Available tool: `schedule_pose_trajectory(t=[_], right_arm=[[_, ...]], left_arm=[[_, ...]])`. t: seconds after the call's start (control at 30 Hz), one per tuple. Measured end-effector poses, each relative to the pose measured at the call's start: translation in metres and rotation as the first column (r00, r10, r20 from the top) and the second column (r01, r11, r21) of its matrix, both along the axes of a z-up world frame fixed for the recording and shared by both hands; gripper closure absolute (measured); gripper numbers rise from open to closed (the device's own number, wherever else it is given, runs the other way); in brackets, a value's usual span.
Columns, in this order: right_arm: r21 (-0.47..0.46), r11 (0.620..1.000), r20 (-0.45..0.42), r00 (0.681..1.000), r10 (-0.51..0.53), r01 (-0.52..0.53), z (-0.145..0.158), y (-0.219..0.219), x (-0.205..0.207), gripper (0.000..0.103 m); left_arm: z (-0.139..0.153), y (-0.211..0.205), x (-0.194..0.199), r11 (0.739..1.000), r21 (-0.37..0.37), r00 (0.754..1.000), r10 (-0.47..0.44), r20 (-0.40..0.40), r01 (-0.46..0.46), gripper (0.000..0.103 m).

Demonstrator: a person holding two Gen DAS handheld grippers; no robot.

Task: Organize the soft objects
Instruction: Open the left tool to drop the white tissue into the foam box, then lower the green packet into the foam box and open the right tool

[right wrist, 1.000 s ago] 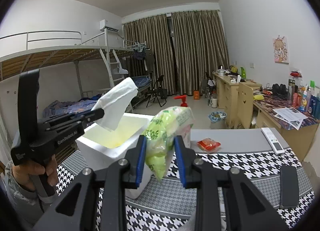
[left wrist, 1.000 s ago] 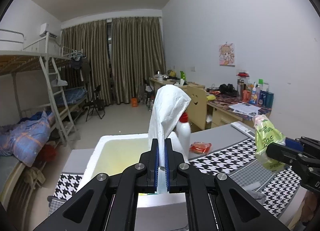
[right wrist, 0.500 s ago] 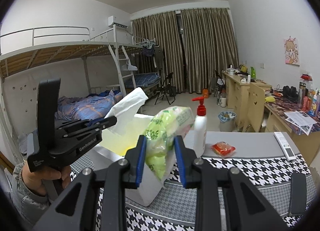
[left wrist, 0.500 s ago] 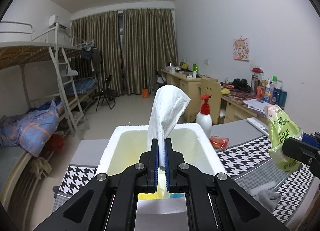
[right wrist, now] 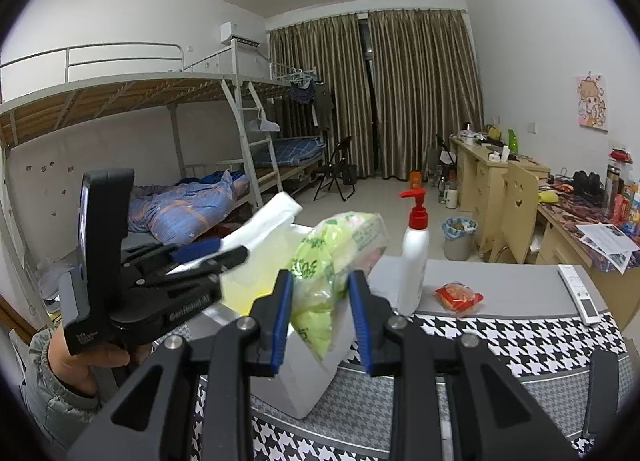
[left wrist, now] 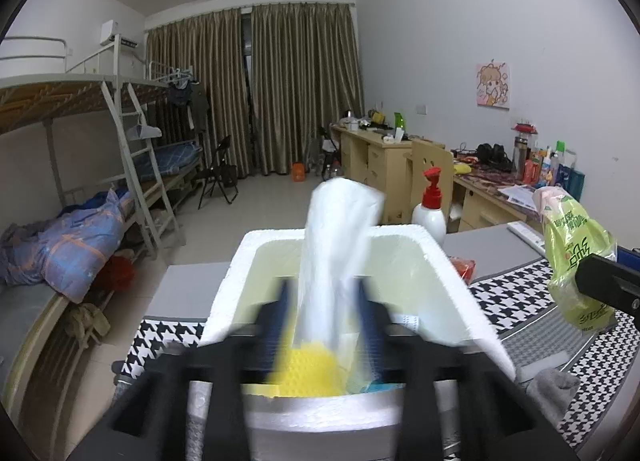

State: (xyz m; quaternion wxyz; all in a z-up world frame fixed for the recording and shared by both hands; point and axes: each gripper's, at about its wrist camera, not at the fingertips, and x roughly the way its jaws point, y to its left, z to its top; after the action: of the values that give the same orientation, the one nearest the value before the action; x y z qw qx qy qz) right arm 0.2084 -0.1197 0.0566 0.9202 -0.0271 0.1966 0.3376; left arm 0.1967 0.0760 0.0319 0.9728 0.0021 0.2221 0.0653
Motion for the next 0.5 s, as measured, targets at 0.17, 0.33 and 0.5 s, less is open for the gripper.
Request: schedule_pose_trajectory(t=[0.17,0.33,0.5], right_arm=[[-0.012,1.0,-0.003,1.0,0.005,-0.005,-0.001,0.005,0.003,0.07],[-0.017,1.0,-0.002,1.0,0.013,-0.013,0.0,0.011,0.006,0.07],[-0.023,0.999,0.0,1.0,0.027,-0.027,0.001,0.019,0.008,0.07]], left_arm=[[-0.001,0.007,-0.006,1.0,-0.006,1.0,0.024,0.013,-0.024,0.025],[0.002,0.016,-0.018,0.999,-0.008,0.998,0.051,0.043,-0.05,0.01],[0.004,0.027,-0.028,0.997,-0.01,0.995,0.081,0.06,-0.081,0.005]])
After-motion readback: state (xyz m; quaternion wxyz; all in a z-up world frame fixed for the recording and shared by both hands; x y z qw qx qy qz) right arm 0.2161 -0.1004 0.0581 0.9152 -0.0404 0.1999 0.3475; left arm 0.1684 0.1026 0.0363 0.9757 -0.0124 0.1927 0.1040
